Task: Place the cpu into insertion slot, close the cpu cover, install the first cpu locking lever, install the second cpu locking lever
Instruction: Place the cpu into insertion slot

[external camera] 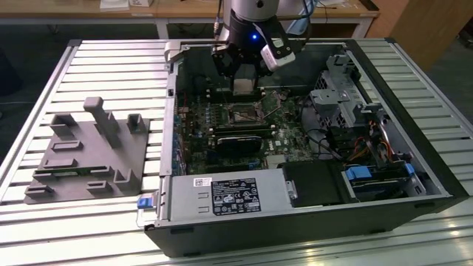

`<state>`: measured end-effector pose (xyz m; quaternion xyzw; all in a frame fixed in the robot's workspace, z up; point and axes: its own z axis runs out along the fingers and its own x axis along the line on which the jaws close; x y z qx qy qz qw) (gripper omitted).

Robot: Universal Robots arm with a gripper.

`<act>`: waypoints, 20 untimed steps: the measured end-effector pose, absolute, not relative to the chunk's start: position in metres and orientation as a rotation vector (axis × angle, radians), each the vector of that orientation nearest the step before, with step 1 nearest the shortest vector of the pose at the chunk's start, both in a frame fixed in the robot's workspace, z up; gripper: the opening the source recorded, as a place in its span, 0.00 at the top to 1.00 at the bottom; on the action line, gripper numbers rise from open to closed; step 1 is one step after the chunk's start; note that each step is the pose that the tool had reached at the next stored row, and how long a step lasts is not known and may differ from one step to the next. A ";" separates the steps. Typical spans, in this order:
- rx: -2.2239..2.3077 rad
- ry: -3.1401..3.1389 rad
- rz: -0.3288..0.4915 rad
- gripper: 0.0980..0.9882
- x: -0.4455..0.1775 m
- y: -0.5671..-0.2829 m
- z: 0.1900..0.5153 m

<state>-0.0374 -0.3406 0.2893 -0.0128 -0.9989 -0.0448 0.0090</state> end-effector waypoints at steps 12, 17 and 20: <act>-0.126 -3.120 -0.141 0.50 -0.037 -0.341 0.289; -0.199 -3.119 -0.141 0.50 -0.037 -0.341 0.288; -0.245 -3.117 -0.142 0.50 -0.037 -0.341 0.288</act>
